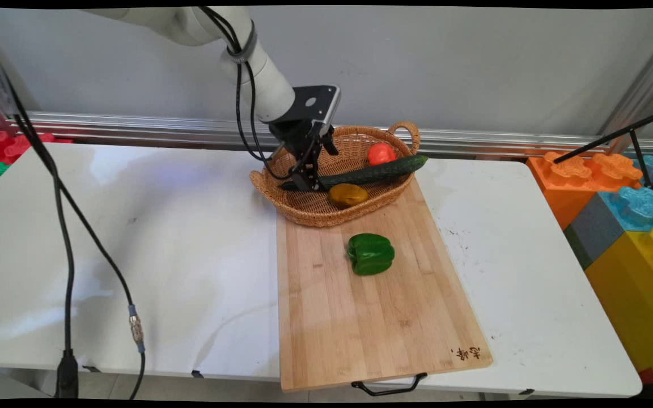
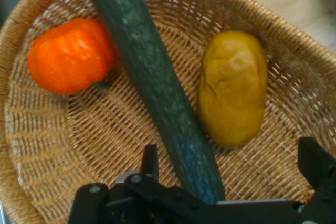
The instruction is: Pick up the potato from the vegetable basket
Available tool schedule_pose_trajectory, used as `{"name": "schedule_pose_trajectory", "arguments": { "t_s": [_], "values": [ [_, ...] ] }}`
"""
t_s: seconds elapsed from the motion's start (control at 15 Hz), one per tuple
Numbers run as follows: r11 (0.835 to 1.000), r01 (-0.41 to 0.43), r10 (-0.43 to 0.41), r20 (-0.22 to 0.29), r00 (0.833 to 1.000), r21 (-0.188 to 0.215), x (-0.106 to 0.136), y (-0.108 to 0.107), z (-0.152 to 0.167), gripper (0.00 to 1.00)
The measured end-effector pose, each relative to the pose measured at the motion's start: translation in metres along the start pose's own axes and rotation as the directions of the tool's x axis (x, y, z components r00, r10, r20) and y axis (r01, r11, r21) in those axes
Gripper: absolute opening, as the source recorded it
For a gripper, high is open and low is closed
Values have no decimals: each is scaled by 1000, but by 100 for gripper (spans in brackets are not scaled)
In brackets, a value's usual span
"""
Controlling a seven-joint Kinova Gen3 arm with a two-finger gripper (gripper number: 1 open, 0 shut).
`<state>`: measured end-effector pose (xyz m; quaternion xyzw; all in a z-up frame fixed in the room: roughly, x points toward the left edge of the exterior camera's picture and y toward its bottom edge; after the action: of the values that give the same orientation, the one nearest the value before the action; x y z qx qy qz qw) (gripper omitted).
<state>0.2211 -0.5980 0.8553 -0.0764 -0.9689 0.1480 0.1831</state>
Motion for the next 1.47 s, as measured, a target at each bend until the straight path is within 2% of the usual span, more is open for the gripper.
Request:
{"name": "schedule_pose_trajectory", "arguments": {
  "t_s": [0.33, 0.73, 1.33, 1.4, 1.47],
  "values": [
    [999, -33, 32, -27, 999, -41, -1, -6, 22, 100],
    [996, -50, 46, -59, 997, -71, 1, -9, 42, 100],
    [993, -76, 69, -75, 995, -90, -1, -14, 60, 100],
    [993, -80, 73, -76, 994, -91, -2, -14, 61, 0],
    [992, -85, 78, -78, 994, -93, -2, -14, 63, 0]
  ]
}}
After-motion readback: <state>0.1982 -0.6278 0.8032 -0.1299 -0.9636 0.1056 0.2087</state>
